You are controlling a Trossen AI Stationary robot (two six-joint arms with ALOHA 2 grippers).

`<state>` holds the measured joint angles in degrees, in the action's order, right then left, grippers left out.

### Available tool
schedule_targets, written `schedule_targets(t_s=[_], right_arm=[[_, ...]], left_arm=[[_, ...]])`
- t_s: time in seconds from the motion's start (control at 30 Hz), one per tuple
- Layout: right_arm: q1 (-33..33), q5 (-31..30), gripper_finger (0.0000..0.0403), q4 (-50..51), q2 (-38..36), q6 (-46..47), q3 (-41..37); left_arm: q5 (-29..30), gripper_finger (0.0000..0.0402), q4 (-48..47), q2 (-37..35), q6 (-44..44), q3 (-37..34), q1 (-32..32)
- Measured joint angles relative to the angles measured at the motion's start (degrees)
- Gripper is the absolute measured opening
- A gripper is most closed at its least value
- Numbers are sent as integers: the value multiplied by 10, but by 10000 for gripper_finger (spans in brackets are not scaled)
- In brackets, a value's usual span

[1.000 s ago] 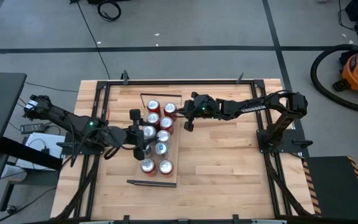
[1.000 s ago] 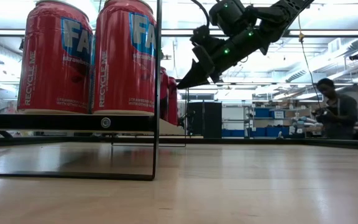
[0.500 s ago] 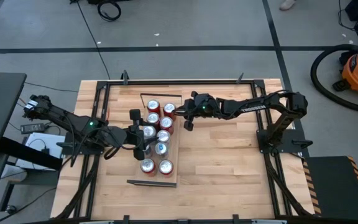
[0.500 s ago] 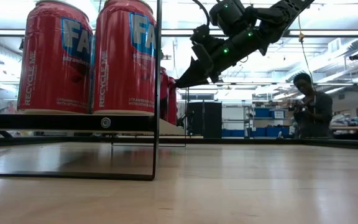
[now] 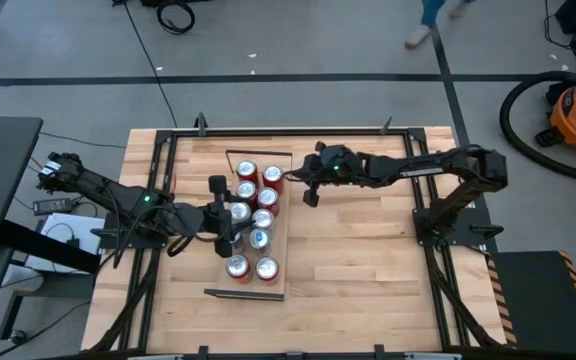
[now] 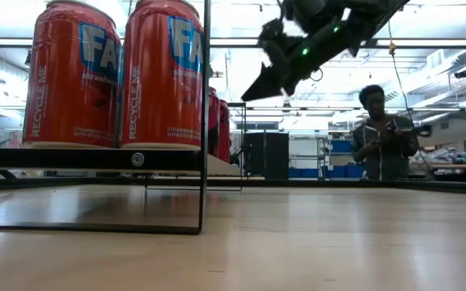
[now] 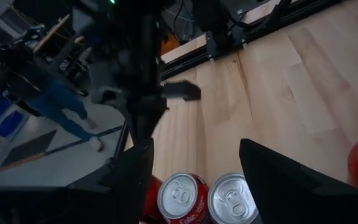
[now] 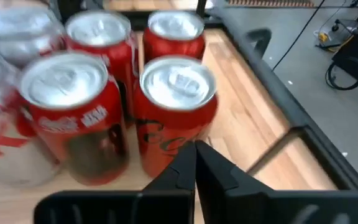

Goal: Place canned beverage on shelf
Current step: Adjust the red soda can on the shelf

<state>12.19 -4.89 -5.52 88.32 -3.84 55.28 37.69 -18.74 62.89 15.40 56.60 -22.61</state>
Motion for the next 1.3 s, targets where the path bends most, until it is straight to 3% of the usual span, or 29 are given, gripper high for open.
schedule_targets(t_s=[0.13, 0.33, 0.47, 0.67, 0.9, 1.13, 1.3], right_arm=[[-6, 19, 34, -26, -39, 19, -38], [-71, 35, 38, -70, -40, 38, -103], [-131, 13, 38, -72, -41, 47, -114], [-189, -19, 39, -91, -41, 63, -115], [-245, -61, 44, -116, -41, 124, -115], [-304, -121, 54, -146, -32, 163, -115], [-332, -135, 57, -177, 25, 183, -96]], left_arm=[[-21, 249, 6, 0, 7, -2, 5], [-72, 249, 115, -3, 45, -51, 42], [-74, 249, 83, -7, -25, -81, 46], [-52, 249, 88, -43, -108, -121, -20], [39, 249, 74, -79, -130, -122, -109], [52, 249, -45, -91, -282, -122, -201], [74, 249, -72, -91, -367, -122, -277]])
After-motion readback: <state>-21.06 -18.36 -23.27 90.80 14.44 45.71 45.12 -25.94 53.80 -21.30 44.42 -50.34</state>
